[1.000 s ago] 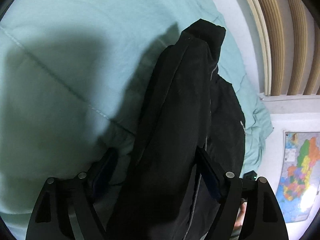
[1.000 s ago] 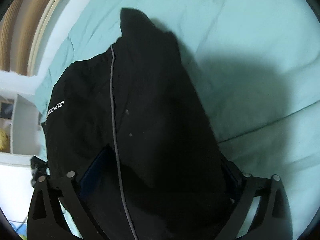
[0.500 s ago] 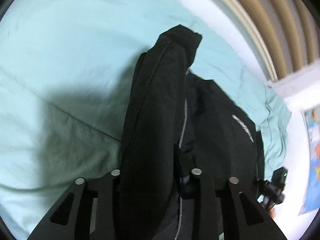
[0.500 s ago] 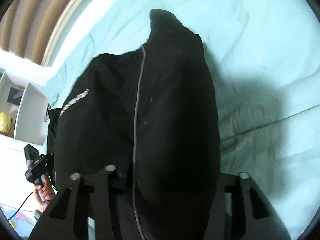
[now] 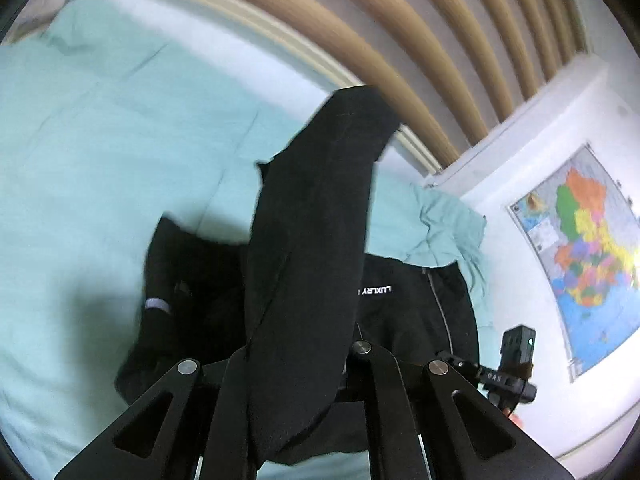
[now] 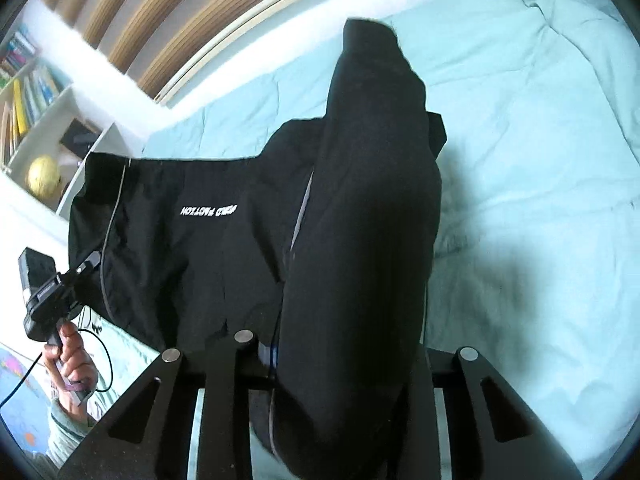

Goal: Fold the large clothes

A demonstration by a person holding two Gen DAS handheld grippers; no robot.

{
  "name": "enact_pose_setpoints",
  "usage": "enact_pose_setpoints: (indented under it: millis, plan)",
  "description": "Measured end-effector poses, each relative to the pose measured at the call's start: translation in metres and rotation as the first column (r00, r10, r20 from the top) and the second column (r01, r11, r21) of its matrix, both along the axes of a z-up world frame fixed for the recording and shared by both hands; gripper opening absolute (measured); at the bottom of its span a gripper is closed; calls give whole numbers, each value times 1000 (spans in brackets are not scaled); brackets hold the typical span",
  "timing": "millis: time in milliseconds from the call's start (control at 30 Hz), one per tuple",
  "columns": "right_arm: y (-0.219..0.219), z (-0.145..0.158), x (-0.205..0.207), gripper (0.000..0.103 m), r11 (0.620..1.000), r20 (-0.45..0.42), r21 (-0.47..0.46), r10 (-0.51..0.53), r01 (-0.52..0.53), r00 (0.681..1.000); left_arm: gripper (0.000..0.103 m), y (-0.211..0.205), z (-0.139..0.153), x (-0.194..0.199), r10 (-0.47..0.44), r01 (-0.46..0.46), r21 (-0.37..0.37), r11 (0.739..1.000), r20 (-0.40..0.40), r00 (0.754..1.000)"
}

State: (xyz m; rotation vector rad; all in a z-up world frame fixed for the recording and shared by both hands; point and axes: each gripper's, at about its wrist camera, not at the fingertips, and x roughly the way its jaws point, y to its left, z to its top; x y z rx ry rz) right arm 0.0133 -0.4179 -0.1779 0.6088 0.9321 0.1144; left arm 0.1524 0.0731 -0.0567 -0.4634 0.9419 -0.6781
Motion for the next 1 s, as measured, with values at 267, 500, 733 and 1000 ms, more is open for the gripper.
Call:
enact_pose_setpoints:
  millis: [267, 500, 733, 1000]
  plan:
    - [-26, -35, 7, 40, 997, -164, -45, -63, 56, 984, 33, 9, -61, 58, 111, -81, 287, 955, -90, 990]
    - [-48, -60, 10, 57, 995, -237, 1, -97, 100, 967, 77, 12, -103, 104, 94, -32, 256, 966, -235, 967]
    - [-67, -115, 25, 81, 975, -309, 170, -85, 143, 947, 77, 8, -198, 142, -67, 93, 20, 995, -550, 832]
    - [-69, -139, 40, 72, 965, -295, 240, -28, 103, 955, 47, -24, -197, 130, -134, 168, 39, 985, -443, 887]
